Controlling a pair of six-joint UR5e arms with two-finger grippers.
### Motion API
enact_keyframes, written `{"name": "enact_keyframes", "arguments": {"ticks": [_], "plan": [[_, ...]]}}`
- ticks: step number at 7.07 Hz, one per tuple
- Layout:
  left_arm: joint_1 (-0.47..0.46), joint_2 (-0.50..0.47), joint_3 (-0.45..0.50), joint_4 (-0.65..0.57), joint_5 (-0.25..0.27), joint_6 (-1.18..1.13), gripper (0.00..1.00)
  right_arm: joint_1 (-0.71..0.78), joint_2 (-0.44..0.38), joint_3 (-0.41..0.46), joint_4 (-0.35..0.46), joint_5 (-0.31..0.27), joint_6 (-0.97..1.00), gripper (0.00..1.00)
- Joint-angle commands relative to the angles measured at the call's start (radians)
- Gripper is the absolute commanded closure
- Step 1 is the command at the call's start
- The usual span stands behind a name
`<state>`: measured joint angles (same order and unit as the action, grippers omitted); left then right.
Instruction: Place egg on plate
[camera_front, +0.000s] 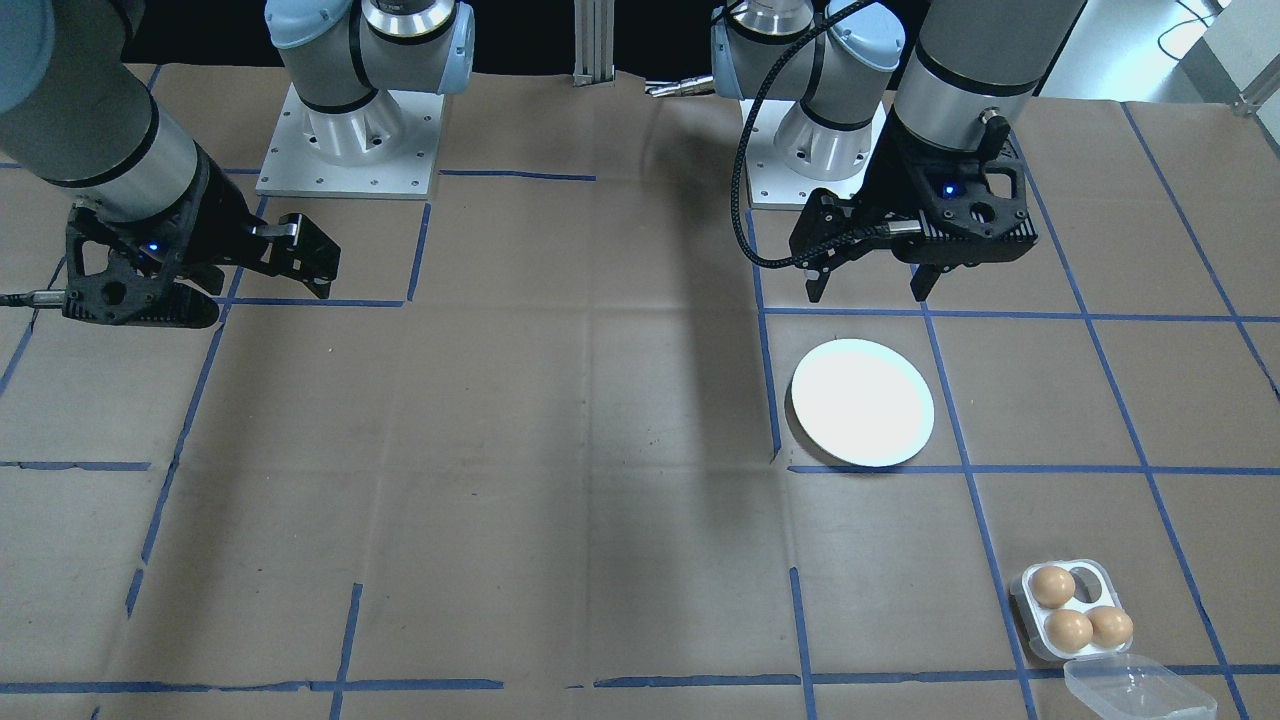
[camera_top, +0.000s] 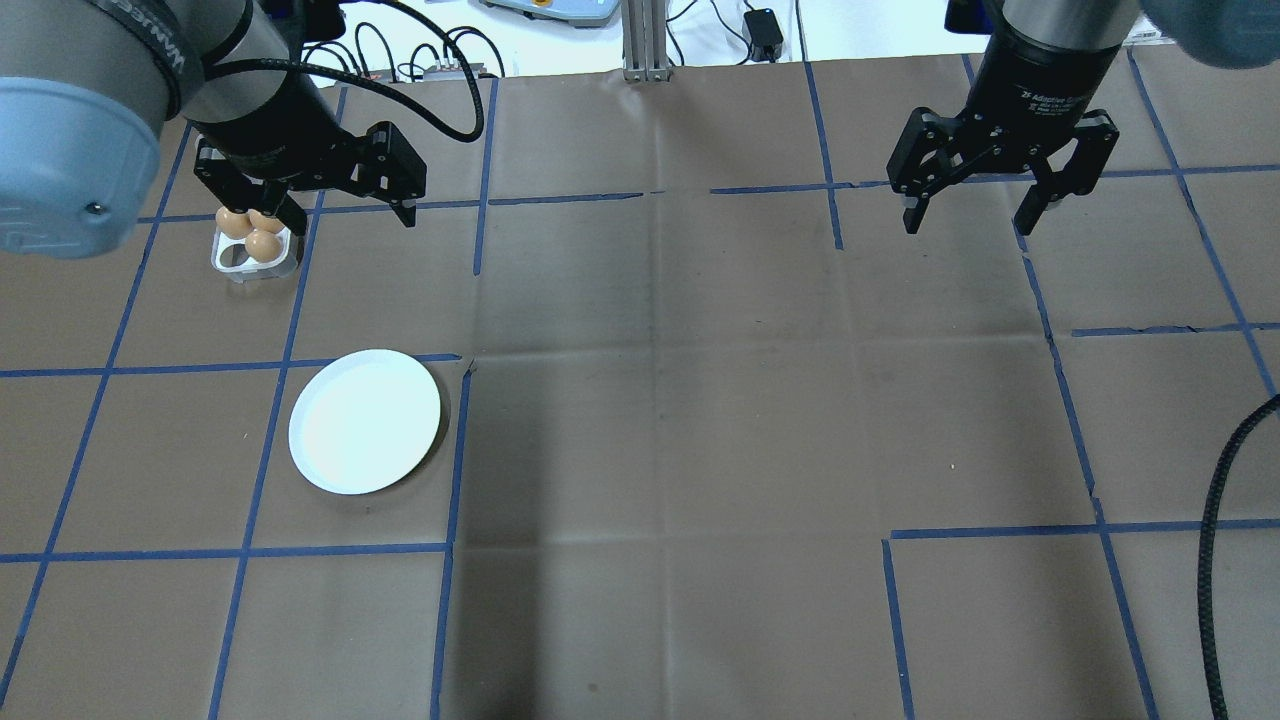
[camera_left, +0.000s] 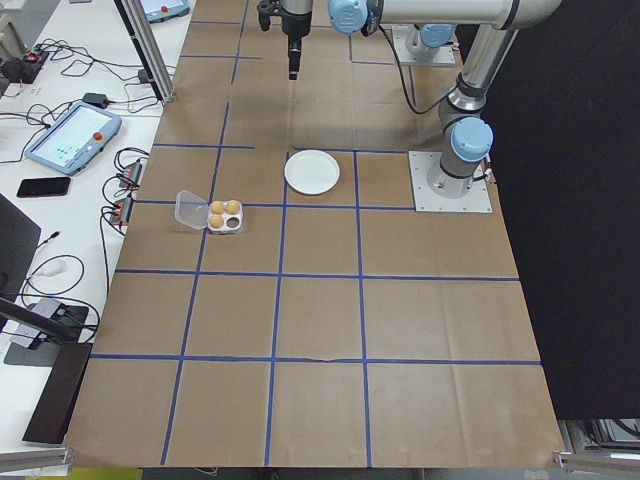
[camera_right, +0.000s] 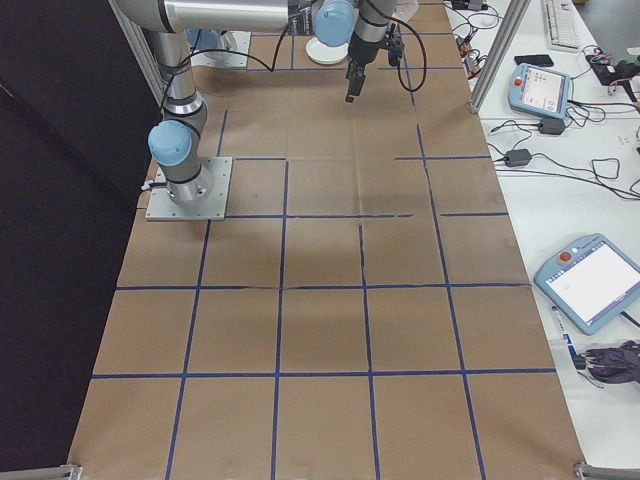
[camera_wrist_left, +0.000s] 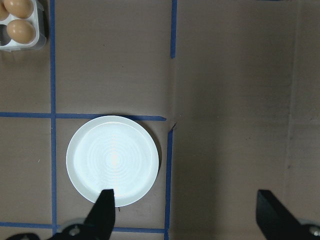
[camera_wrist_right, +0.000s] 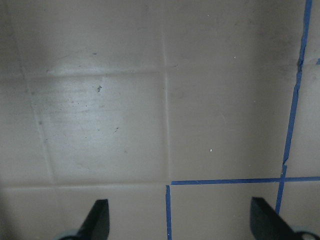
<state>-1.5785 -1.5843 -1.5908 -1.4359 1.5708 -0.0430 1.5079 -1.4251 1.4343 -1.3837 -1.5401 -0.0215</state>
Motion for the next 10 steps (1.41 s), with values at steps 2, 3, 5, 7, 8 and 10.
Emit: {"name": "enact_keyframes", "arguments": {"ticks": [2,3,5,7,8,10], "plan": [[0.000,-0.002,0.002,0.000,0.002,-0.002,0.00,0.000,0.000,0.000,0.000,0.000,0.000,0.00],[0.000,-0.008,0.002,0.002,0.002,-0.002,0.00,0.000,0.000,0.000,0.000,0.000,0.000,0.00],[0.000,-0.013,0.002,0.000,0.002,-0.002,0.00,0.000,0.000,0.000,0.000,0.000,0.000,0.00],[0.012,-0.013,0.005,0.003,0.006,-0.002,0.00,0.000,0.000,0.000,0.000,0.000,0.000,0.00],[0.047,-0.016,0.006,0.003,0.002,-0.002,0.00,0.000,0.000,0.000,0.000,0.000,0.000,0.00],[0.151,-0.048,0.052,-0.001,-0.009,0.056,0.00,0.000,0.000,0.000,0.000,0.000,0.000,0.00]]}}
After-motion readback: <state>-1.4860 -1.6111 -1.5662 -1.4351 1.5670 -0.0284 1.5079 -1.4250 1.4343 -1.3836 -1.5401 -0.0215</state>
